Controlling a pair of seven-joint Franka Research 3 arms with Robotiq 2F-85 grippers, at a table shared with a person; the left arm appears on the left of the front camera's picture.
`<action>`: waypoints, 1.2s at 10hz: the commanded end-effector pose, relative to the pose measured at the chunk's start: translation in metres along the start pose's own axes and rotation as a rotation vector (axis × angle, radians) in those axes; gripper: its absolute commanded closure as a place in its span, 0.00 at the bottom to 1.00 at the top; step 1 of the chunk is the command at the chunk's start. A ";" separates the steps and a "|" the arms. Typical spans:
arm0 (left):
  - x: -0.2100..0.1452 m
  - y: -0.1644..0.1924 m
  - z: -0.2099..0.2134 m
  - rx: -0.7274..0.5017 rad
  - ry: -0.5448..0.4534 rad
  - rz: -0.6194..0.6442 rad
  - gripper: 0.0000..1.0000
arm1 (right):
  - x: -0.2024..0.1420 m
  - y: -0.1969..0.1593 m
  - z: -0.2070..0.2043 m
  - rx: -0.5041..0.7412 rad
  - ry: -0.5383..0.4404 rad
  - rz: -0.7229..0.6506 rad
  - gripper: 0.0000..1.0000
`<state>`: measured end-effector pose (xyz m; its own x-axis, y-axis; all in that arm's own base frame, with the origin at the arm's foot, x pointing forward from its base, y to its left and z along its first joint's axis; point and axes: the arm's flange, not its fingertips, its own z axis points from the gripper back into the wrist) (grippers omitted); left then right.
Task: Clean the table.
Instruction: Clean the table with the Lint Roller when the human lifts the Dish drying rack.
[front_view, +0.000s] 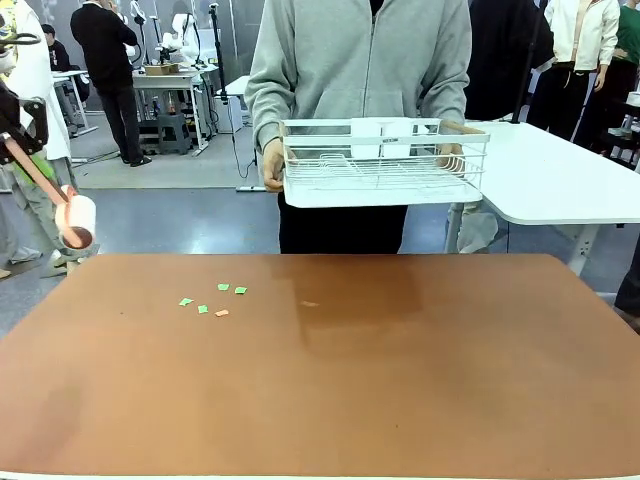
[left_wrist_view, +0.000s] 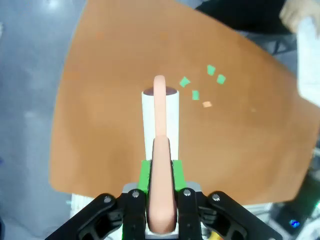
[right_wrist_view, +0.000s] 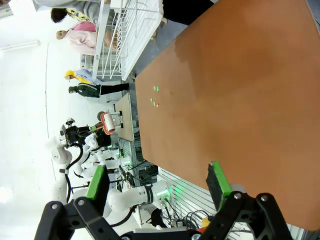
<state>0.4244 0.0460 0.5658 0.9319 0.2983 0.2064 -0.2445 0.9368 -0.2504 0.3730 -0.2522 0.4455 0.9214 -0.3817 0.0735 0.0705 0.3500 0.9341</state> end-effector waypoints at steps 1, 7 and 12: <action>0.019 -0.002 -0.004 0.014 -0.057 -0.214 0.79 | -0.002 0.002 0.001 0.010 -0.002 0.012 0.00; 0.029 -0.005 -0.022 0.085 0.004 -0.401 0.79 | -0.002 0.002 0.001 0.010 -0.002 0.012 0.00; 0.037 -0.005 -0.033 0.082 -0.005 -0.395 0.79 | -0.002 0.002 0.001 0.010 -0.002 0.012 0.00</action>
<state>0.4632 0.0467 0.5486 0.9594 -0.1000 0.2638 0.1254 0.9888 -0.0814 0.3731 -0.2522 0.4455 0.9214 -0.3816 0.0735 0.0705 0.3501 0.9341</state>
